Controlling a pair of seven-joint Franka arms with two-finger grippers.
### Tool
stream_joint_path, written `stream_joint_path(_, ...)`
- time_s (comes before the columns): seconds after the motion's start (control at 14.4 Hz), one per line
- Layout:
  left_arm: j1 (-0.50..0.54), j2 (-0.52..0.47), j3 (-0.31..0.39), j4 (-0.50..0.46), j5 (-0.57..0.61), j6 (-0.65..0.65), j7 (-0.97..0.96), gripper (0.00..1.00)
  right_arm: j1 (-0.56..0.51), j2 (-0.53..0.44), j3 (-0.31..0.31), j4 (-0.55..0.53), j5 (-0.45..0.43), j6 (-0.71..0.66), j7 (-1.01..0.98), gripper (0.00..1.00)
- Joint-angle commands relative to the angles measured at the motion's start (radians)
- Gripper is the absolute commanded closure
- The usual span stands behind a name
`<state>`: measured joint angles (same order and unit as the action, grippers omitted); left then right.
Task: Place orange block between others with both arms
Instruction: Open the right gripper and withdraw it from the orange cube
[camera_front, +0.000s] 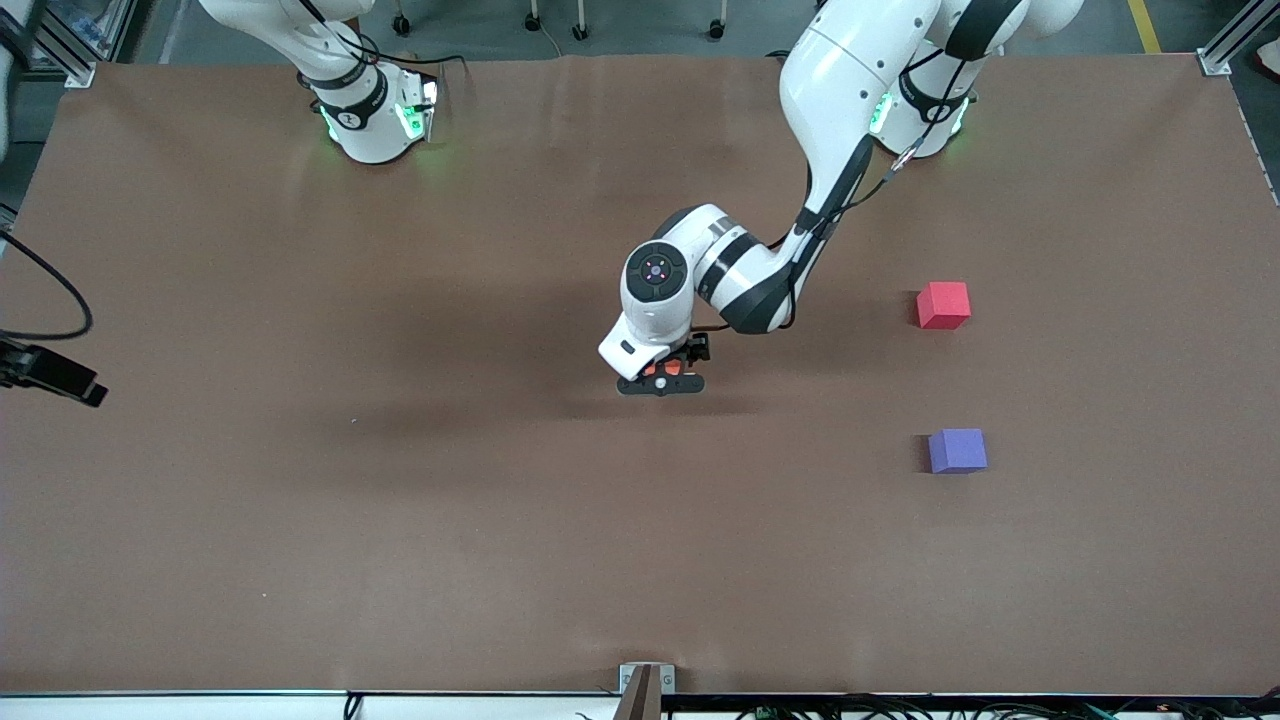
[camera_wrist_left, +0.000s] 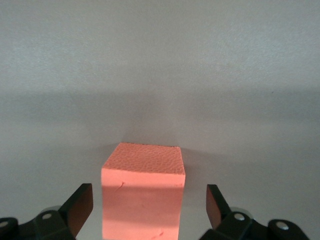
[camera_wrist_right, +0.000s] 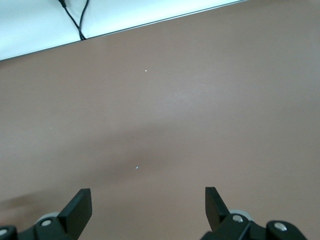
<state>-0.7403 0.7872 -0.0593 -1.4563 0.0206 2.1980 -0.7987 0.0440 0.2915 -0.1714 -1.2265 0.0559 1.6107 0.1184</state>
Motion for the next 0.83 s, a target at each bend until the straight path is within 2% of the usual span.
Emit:
stream_joint_path(0.0,-0.008,0.017,0.009,0.019,0.028,0.002,-0.01,0.0,-0.133,-0.118,0.135,-0.102,0.007,-0.002,-0.045,0.0)
stream_joint_path(0.21,-0.007,0.023,0.009,0.017,0.033,0.002,-0.008,0.01,-0.136,-0.13,0.129,-0.102,0.007,-0.029,-0.049,0.0)
stream_joint_path(0.28,-0.007,0.023,0.009,0.017,0.033,0.002,-0.008,0.05,-0.125,-0.132,0.115,-0.102,0.007,-0.029,-0.049,0.0)
stream_joint_path(0.35,-0.007,0.023,0.009,0.017,0.032,0.002,-0.014,0.15,-0.093,-0.135,0.092,-0.103,0.007,-0.031,-0.051,0.0)
stream_joint_path(0.49,-0.007,0.023,0.007,0.017,0.032,0.002,-0.016,0.52,-0.023,-0.138,0.032,-0.117,0.008,-0.028,-0.051,0.0)
stream_joint_path(0.56,-0.007,0.023,0.007,0.017,0.032,0.002,-0.017,0.62,-0.004,-0.138,0.026,-0.117,0.007,-0.028,-0.057,0.0)
stream_joint_path(0.62,-0.008,0.023,0.007,0.016,0.03,0.002,-0.02,0.66,0.008,-0.138,0.026,-0.117,0.007,-0.031,-0.062,0.0)
stream_joint_path(0.76,0.001,0.015,0.007,0.017,0.03,-0.006,-0.036,0.68,0.022,-0.138,0.024,-0.116,0.007,-0.031,-0.107,0.0)
